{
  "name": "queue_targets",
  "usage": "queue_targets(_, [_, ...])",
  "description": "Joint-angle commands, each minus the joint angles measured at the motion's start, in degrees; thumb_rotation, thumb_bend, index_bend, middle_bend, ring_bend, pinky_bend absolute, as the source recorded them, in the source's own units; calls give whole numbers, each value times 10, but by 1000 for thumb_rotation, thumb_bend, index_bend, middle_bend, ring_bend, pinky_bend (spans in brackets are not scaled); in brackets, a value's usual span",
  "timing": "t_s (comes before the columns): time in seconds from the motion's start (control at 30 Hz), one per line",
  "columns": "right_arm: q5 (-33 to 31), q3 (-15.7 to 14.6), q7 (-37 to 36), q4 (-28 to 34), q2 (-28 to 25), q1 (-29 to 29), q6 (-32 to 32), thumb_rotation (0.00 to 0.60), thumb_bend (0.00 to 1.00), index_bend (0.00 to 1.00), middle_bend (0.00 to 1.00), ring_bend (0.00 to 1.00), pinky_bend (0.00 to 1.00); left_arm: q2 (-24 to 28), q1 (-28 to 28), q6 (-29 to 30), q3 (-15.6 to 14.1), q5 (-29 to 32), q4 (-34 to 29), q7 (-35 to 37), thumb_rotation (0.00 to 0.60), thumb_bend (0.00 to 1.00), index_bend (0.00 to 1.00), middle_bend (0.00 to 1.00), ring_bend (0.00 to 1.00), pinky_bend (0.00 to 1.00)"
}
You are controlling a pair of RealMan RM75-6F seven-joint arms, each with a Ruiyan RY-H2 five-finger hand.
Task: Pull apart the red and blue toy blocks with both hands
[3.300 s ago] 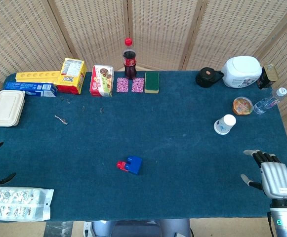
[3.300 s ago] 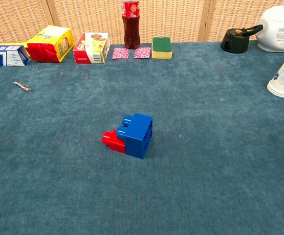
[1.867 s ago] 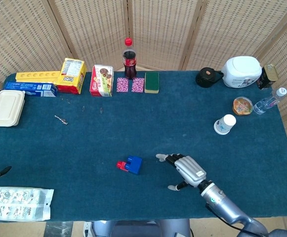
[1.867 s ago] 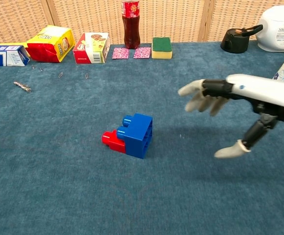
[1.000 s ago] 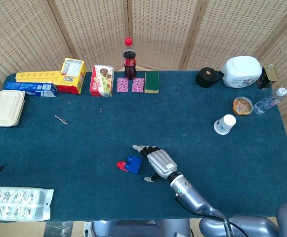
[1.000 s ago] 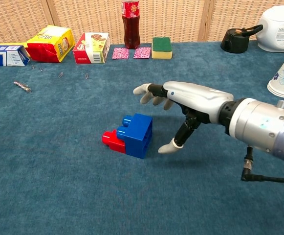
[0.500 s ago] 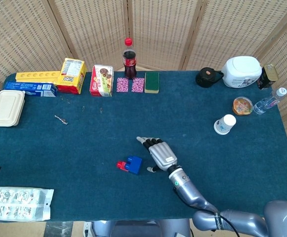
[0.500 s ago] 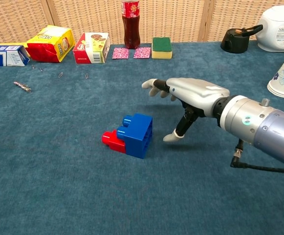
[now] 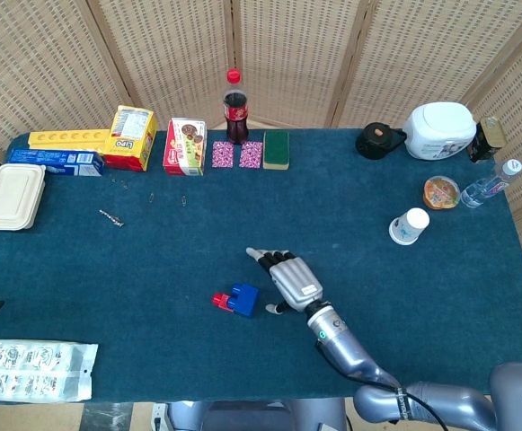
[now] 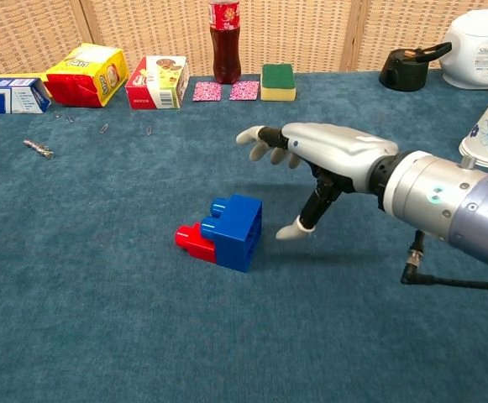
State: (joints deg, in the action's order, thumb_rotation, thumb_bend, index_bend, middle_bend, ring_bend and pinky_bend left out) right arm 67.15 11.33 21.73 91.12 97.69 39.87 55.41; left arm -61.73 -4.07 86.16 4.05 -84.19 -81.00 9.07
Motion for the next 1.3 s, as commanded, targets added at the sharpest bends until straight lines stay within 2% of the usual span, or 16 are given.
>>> queue_targets(0.03, [-14,-8,12,31,-10,0,-3,600,103,7,180,210,216,-1,-1,-1,0,-1,3,4,459,130,192,267,173,237])
queue_targets(0.2, [-37,-7,21,56,-2,7,-3,600,104,6,174,207,210,-5,-2,-2,-2,-6,13,16,463,130,191,266,173,237])
queue_targets(0.57, [-81,0,41,41,41,23,11,600,104,1,165,203,198,-8,-1,0,-3,-8,31,36,466,131,192,266,173,237])
queue_targets(0.83, [-87,11,39,1,70,35,20,600,104,0,166,203,193,-12,0,-1,-4,-6,40,40,462,130,192,266,173,237])
queue_targets(1.1, [-82,16,19,-40,76,35,24,600,111,3,183,219,194,-12,0,-2,-3,-4,36,36,465,130,191,266,173,237])
queue_targets(1.3, [-72,20,0,-54,72,35,23,600,140,68,236,267,222,-10,-1,-1,-3,-6,28,27,462,131,192,266,173,237])
